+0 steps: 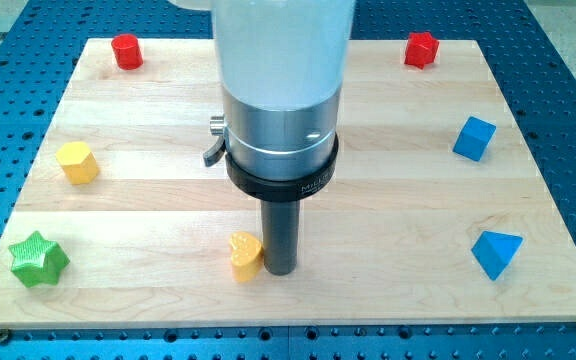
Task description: Place the triangle at the bottom right corner of the board
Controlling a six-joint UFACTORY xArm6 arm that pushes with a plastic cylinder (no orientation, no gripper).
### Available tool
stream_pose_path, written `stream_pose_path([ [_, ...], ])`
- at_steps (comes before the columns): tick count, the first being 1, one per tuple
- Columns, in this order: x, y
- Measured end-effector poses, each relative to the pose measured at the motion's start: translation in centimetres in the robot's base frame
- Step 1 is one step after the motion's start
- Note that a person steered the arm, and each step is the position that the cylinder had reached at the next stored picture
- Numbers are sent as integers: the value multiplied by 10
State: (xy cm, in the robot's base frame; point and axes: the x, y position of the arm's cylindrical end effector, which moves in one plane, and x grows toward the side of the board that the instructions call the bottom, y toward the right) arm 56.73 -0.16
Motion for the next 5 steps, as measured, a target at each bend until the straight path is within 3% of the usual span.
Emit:
stream_pose_path([
  [1, -50, 1],
  [2, -40, -80],
  [3, 4, -68],
  [4, -1, -16],
  [5, -31, -40],
])
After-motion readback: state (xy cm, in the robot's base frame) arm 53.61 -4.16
